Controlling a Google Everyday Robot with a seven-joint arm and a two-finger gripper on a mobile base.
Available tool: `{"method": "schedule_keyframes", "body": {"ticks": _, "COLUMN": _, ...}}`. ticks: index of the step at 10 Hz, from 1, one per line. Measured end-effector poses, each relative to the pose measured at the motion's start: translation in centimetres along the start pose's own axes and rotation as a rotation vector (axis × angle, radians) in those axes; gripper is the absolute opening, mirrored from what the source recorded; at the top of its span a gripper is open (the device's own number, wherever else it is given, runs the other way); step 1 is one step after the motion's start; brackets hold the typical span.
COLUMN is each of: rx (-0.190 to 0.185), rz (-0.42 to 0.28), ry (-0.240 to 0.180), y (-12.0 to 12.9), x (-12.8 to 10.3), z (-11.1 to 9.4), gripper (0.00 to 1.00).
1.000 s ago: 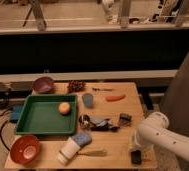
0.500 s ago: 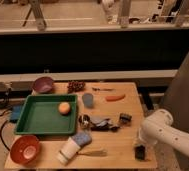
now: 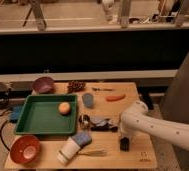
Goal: Wipe table surface with eraser
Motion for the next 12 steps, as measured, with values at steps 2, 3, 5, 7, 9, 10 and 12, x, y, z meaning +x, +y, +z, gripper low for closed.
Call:
{"method": "schedule_keyframes", "body": {"ticks": 2, "rx": 0.018, "rz": -0.024, "ry": -0.009, "y": -1.0, "x": -0.1, "z": 0.0, "gripper": 0.08}}
{"method": "schedule_keyframes", "body": {"ticks": 3, "rx": 0.024, "rz": -0.040, "ry": -0.015, "y": -1.1, "x": -0.6, "z": -0.2, "gripper": 0.08}}
{"method": "schedule_keyframes", "body": {"ticks": 5, "rx": 0.034, "rz": -0.066, "ry": -0.031, "y": -0.5, "x": -2.7, "z": -0.8, "gripper": 0.08}}
{"method": "schedule_keyframes", "body": {"ticks": 7, "rx": 0.039, "rz": -0.081, "ry": -0.040, "y": 0.5, "x": -5.0, "z": -1.5, "gripper": 0.08}}
{"method": "schedule_keyframes", "body": {"ticks": 9, "rx": 0.045, "rz": -0.104, "ry": -0.046, "y": 1.0, "x": -6.7, "z": -1.7, "gripper": 0.08}}
{"method": "schedule_keyframes", "body": {"ticks": 10, "rx": 0.039, "rz": -0.107, "ry": -0.055, "y": 1.8, "x": -7.8, "z": -1.7, "gripper": 0.08}}
{"method": "schedule_keyframes", "body": {"ticks": 12, "rx": 0.033, "rz": -0.102, "ry": -0.061, "y": 3.9, "x": -8.9, "z": -1.6, "gripper": 0.08}}
